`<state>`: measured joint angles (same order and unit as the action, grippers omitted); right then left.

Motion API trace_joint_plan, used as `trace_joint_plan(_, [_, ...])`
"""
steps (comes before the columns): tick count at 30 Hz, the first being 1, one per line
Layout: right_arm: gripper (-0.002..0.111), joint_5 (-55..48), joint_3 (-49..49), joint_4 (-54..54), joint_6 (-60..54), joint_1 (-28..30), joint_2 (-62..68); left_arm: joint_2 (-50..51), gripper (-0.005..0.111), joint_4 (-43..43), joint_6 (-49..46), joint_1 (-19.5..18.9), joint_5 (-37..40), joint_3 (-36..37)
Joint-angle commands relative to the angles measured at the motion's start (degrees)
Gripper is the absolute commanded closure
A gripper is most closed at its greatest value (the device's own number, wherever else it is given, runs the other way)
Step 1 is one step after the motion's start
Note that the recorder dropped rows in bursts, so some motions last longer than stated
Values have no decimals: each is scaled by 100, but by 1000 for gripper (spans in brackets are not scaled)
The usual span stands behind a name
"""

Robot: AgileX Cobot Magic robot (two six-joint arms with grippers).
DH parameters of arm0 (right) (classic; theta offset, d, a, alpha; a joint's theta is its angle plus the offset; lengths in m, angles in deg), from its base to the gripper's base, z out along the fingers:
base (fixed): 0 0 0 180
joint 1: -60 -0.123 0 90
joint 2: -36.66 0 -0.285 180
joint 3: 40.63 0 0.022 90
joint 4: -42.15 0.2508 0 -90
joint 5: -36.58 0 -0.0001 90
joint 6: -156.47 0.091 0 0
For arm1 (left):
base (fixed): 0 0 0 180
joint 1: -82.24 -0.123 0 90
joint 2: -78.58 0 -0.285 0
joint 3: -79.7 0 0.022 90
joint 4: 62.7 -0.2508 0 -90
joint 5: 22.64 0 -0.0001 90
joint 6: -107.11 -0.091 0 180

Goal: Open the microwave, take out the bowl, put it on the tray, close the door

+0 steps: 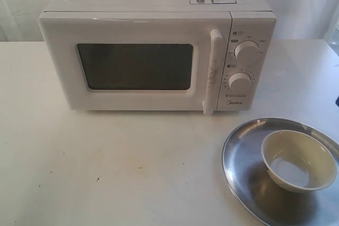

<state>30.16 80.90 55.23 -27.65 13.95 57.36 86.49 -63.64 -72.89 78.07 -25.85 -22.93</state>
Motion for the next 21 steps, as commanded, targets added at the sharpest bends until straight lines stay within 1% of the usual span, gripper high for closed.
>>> trace_joint_plan(1, [108,-287,-40,1,-138,-19,-15,-12,107,44,0,28,-22,-16])
trace_joint_plan(5, [108,74,-356,1,-264,-19,-15,-12,107,44,0,28,-22,-16])
trace_joint_plan(11, [108,2042,-1282,1,-37,-19,-93,-12,107,44,0,28,-22,-16])
trace_joint_plan(13, [108,2393,-1503,1,-139,-19,-257,-12,107,44,0,28,-22,-16])
trace_joint_plan(15, [108,2458,-1659,12,-355,17,-427,-12,107,44,0,28,-22,-16])
trace_joint_plan(17, [108,2407,-1801,12,-379,247,-642,-12,107,44,0,28,-22,-16])
trace_joint_plan(21, [108,2164,-1874,34,-48,1306,-896,-12,107,44,0,28,-22,-16])
